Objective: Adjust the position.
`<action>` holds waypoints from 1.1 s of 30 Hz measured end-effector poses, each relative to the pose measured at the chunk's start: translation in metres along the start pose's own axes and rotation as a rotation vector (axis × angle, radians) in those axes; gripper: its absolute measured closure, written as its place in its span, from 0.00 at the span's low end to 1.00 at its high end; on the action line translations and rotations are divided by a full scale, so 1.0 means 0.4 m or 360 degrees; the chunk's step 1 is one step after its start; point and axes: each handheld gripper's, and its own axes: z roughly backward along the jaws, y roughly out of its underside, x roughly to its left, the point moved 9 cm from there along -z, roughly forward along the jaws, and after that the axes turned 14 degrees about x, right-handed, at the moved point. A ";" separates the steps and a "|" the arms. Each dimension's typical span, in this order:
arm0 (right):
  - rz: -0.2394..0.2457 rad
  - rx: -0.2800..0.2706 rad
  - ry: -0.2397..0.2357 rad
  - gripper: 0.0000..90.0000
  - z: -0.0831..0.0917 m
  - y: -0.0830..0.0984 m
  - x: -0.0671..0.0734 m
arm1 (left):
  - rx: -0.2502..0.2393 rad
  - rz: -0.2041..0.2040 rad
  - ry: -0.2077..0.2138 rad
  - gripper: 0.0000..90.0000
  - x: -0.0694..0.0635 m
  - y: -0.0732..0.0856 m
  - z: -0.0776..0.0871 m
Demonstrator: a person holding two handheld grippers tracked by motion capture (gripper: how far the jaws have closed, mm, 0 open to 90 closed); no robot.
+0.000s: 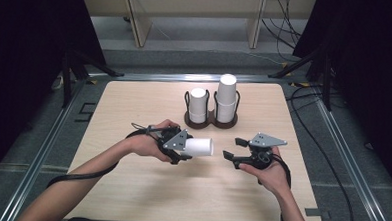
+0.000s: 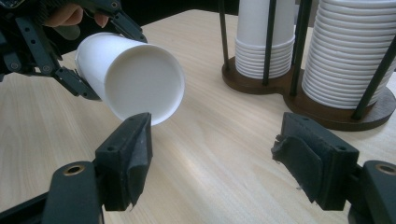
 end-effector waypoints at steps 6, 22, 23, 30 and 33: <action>0.0026 0.0004 -0.0021 0.30 -0.003 -0.003 0.008 | 0.0064 -0.0058 0.0029 0.36 -0.007 0.003 0.003; 0.0113 0.0102 -0.0097 0.30 -0.010 -0.001 0.019 | 0.0149 -0.0109 0.0125 0.36 -0.020 0.015 0.005; 0.0134 0.0089 -0.0141 0.30 -0.015 -0.005 0.025 | 0.0153 -0.0111 0.0132 0.36 -0.021 0.016 0.006; 0.0214 0.0200 -0.0210 0.30 -0.021 -0.005 0.031 | 0.0199 -0.0143 0.0179 0.36 -0.034 0.024 0.017; 0.0244 0.0228 -0.0226 0.30 -0.025 -0.006 0.036 | 0.0217 -0.0154 0.0185 0.36 -0.038 0.025 0.021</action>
